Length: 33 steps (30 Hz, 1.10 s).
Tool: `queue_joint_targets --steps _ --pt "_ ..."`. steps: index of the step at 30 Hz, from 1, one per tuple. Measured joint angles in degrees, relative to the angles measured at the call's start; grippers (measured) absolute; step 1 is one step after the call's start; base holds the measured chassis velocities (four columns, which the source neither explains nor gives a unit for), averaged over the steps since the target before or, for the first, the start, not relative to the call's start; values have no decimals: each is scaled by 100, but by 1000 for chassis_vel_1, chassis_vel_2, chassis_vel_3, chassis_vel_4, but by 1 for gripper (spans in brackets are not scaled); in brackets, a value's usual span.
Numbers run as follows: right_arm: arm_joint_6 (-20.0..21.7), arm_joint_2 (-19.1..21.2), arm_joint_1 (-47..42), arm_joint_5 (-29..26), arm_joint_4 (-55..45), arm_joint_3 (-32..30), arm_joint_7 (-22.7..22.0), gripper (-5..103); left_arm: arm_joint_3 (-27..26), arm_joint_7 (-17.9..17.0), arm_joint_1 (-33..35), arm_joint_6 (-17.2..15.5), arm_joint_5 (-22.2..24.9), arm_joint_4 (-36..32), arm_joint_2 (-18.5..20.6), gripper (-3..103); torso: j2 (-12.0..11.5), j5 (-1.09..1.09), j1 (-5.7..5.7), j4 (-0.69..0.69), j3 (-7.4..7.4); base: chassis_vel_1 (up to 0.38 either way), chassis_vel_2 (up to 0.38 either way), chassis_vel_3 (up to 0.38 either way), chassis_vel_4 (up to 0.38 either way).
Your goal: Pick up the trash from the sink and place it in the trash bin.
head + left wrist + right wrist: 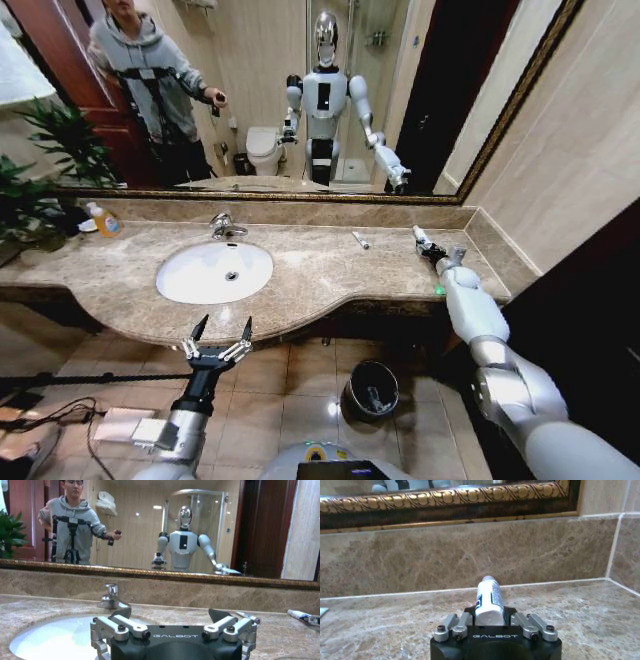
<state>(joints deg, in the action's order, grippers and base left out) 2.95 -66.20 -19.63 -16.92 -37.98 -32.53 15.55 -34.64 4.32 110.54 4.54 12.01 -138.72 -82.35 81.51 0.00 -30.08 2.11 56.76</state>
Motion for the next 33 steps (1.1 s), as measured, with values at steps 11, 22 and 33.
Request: queue_joint_targets --steps 11,22,33 --pt "-83 -40 -111 -44 -181 -33 26 30 0 0 0 0 0 0 0 100 0 0 0 0 0 0 0 0 0" --pt "-203 175 -1971 -321 -2969 -286 -425 30 0 1 0 0 0 0 1 100 0 -3 0 0 -1 0 0 0 0" --pt "-417 -72 -4670 -470 -5972 -890 -1356 30 0 0 0 0 0 0 0 100 0 -2 1 1 -1 0 0 0 0"
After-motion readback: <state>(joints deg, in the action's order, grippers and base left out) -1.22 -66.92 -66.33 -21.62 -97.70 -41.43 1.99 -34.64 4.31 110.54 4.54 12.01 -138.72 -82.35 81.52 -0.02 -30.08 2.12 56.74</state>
